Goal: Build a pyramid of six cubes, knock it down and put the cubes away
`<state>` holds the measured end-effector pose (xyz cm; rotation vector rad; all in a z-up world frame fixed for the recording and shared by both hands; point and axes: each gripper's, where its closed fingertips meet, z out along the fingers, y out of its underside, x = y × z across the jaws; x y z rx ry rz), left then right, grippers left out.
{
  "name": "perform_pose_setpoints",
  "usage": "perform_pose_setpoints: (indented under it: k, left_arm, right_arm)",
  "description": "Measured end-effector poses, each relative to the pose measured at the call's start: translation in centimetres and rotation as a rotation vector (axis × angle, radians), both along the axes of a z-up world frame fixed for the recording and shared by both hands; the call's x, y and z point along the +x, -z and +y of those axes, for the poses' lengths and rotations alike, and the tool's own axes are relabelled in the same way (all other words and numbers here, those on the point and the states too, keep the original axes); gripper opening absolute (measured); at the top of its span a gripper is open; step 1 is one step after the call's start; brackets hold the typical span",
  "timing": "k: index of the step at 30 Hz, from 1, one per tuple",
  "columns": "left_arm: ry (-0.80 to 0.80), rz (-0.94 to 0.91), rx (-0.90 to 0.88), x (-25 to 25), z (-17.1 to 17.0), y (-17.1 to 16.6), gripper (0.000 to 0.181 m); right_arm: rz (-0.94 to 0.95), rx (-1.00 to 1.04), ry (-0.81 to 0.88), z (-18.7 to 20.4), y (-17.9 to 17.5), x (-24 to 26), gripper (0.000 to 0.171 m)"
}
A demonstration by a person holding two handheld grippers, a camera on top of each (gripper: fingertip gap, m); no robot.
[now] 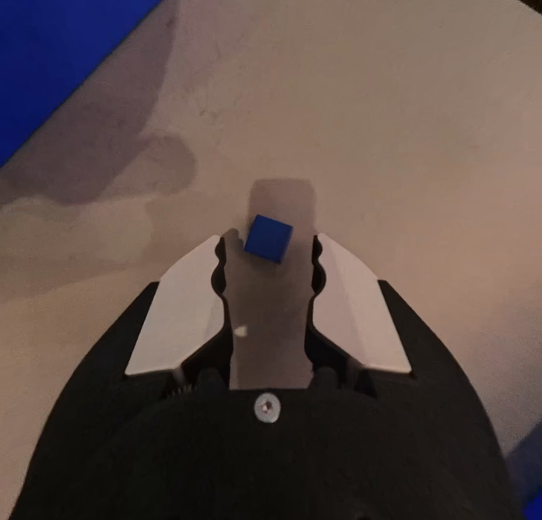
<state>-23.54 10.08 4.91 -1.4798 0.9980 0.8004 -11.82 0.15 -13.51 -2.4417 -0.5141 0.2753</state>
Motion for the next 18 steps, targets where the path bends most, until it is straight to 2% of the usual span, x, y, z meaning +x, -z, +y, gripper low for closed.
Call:
perform_pose_setpoints:
  k: [5, 7, 10, 12, 14, 16, 18]
  left_arm:
    - [-0.012, 0.04, -0.019, 0.1, 0.2, 1.0, 0.012]
    - [-0.01, 0.04, -0.027, 0.2, 0.2, 1.1, 0.013]
    - [-0.006, 0.031, -0.047, 0.0, 0.3, 1.2, 0.013]
    - [0.002, 0.016, -0.077, -0.1, 0.3, 1.5, 0.014]
    - [-0.001, 0.0, -0.085, -0.5, 0.3, 1.3, 0.014]
    - [0.005, -0.024, -0.098, -0.9, 0.3, 1.0, 0.014]
    - [0.017, -0.059, -0.118, -1.1, 0.2, 0.7, 0.014]
  right_arm:
    - [-0.072, -0.028, 0.002, 0.6, 1.3, 0.3, 0.046]
    - [-0.061, -0.043, -0.029, 0.5, 1.5, 0.1, 0.029]
    - [-0.063, -0.041, -0.073, 0.1, 0.6, 0.5, 0.029]
    - [-0.05, 0.013, -0.074, -0.2, -2.6, 1.7, 0.029]
    - [-0.035, 0.119, -0.034, -0.6, -7.8, 4.5, 0.029]
    - [-0.01, 0.208, 0.051, -1.7, -12.5, 9.0, 0.029]
    - [0.01, 0.295, 0.202, -2.7, -15.4, 15.2, 0.029]
